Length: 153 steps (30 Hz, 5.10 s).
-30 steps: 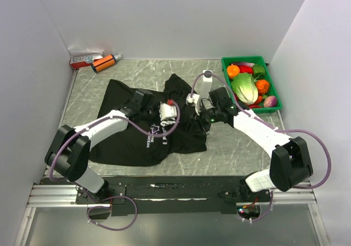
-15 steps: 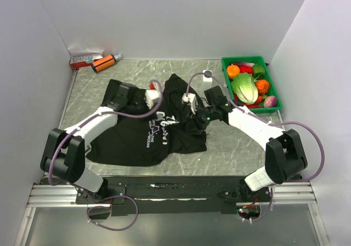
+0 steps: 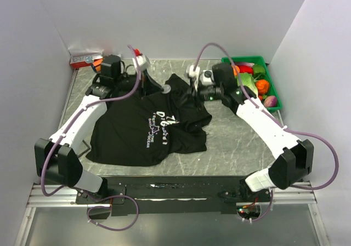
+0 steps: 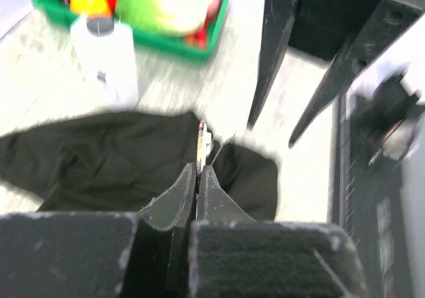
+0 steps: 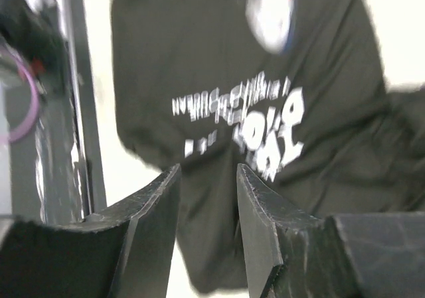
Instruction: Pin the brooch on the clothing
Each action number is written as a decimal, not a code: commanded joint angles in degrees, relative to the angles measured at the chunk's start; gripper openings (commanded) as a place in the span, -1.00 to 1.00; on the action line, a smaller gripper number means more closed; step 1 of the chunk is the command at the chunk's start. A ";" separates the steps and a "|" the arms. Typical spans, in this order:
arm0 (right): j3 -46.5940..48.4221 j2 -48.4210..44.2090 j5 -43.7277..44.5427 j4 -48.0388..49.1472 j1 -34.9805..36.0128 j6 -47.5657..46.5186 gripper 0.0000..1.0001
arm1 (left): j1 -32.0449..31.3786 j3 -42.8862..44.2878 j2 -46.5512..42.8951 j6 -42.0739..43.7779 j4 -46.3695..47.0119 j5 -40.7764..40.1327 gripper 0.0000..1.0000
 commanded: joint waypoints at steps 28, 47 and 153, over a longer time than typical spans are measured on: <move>12.11 9.93 -17.70 18.63 -0.75 24.43 -0.08 | 2.86 -9.39 -2.56 -37.62 34.24 13.87 -0.99; 11.67 11.25 -20.08 22.32 -0.66 28.12 -0.25 | 2.86 -10.80 -1.24 -38.85 36.26 13.25 -0.99; 13.87 13.36 -22.81 14.59 -0.93 17.68 -1.00 | -1.80 -5.18 7.20 -41.58 42.33 17.20 -0.88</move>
